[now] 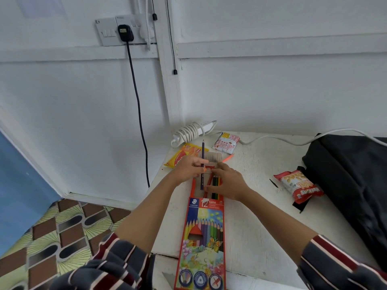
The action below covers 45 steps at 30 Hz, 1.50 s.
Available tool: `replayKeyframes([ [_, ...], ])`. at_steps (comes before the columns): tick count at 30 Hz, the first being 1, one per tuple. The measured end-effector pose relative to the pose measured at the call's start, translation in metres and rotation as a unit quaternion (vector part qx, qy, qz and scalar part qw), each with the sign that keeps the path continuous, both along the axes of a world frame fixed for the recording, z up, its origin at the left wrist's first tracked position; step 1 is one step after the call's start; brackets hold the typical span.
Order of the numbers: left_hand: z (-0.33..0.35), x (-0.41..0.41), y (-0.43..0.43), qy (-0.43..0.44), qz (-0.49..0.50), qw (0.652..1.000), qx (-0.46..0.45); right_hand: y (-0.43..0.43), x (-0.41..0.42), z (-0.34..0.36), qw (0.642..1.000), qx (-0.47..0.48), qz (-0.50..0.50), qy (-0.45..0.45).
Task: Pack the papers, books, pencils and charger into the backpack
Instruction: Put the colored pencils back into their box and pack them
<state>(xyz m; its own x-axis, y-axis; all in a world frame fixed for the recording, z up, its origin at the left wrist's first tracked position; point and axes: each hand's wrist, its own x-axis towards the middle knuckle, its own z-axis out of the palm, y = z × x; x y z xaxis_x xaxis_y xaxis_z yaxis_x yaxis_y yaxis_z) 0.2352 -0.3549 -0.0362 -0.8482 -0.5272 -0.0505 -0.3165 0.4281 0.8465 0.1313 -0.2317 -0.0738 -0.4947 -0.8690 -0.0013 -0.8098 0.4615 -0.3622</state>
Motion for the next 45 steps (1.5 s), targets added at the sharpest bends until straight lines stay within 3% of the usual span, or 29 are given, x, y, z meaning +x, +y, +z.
replayKeyframes([
  [19, -0.003, -0.003, 0.006, -0.029, -0.022, 0.996, -0.085, 0.008, -0.016, 0.005, 0.985, 0.001, 0.045, -0.169],
  [34, 0.0, -0.001, 0.017, -0.097, -0.051, 0.981, -0.158, 0.011, -0.015, 0.007, 0.981, 0.003, 0.052, -0.185],
  [40, 0.005, -0.006, 0.02, -0.157, -0.089, 0.958, -0.221, 0.01, -0.013, 0.01, 0.983, 0.009, 0.048, -0.179],
  [45, 0.004, -0.004, 0.017, -0.099, -0.077, 0.974, -0.189, 0.012, -0.012, 0.013, 0.983, 0.01, 0.056, -0.177],
])
